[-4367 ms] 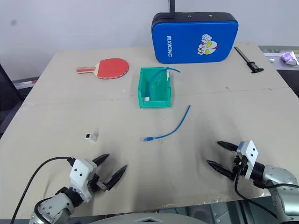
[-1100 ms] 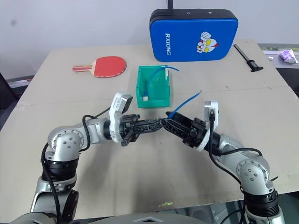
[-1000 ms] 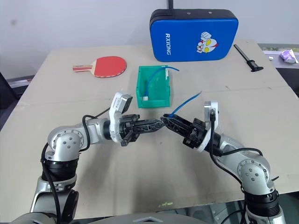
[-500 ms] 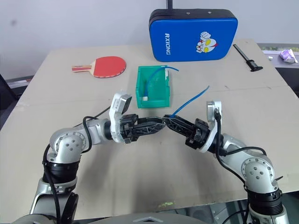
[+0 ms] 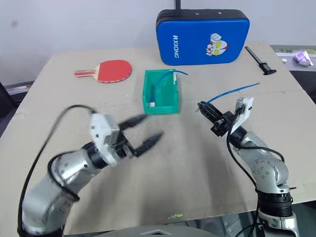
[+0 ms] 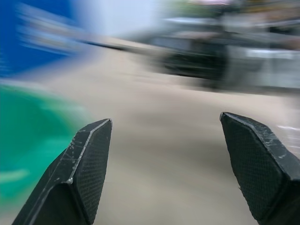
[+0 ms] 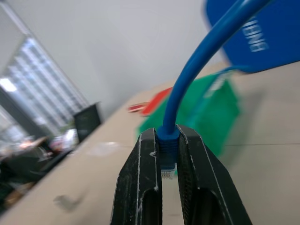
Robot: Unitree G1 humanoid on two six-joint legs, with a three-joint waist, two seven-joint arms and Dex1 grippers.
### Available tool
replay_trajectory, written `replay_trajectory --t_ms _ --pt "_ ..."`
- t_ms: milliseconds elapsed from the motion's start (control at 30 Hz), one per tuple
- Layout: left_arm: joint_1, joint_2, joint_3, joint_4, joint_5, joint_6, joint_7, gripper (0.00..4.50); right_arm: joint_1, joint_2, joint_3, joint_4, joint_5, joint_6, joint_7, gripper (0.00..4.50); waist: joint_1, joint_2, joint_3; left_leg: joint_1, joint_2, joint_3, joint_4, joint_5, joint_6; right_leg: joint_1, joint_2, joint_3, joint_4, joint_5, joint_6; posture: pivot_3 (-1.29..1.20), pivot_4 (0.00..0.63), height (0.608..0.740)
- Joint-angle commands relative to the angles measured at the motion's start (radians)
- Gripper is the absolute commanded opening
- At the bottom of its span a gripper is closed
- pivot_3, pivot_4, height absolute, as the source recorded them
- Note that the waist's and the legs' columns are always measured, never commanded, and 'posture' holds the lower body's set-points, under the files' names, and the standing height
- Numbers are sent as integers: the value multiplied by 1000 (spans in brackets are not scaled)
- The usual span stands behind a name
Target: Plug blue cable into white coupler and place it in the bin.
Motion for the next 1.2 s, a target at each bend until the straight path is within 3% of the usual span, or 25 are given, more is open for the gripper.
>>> replay_trajectory --t_ms 33,133,233,400,733,833,967,1200 --pt "207 -63 22 -23 247 -147 179 3780 -16 9 17 -32 -23 -25 46 0 1 0 0 1 0 1 -1 0 0 0 0 1 0 0 0 0 150 740" --pt "411 -161 52 71 330 -262 279 3780 -21 14 29 -29 -34 -15 64 0 11 -1 0 0 1 1 -2 -2 3 0 0 0 -1 0 0 0 150 740" --pt "507 -224 89 146 351 -351 324 3780 -23 9 40 -25 -51 -12 84 0 16 -2 1 -3 1 -1 1 -5 9 0 -1 -4 -3 -1 1 0 150 740" --pt "404 -275 149 297 213 -319 284 3780 -45 20 46 -30 -55 -1 82 0 14 -1 1 -3 1 -3 4 -5 9 3 -3 -14 -2 -2 5 0 150 740" --pt "139 -115 249 603 82 -297 107 3780 -38 53 67 -70 -64 14 58 0 7 1 -1 -3 2 -7 3 -2 3 2 -2 -19 1 0 0 0 150 740" --pt "95 -85 238 627 41 -271 49 2464 -37 56 65 -72 -68 13 57 0 7 1 -1 -3 1 -6 3 -2 4 3 -3 -18 0 0 0 0 150 740" --pt "93 -49 219 649 9 -275 -41 378 -37 57 62 -78 -77 9 54 0 7 3 -2 -2 1 -7 3 -3 5 3 -3 -18 1 0 0 0 150 740" --pt "-11 -21 141 671 42 -336 -102 374 -77 33 127 -130 -151 1 75 0 12 5 -3 -2 0 -7 3 -3 5 3 -3 -18 1 0 0 0 150 740"
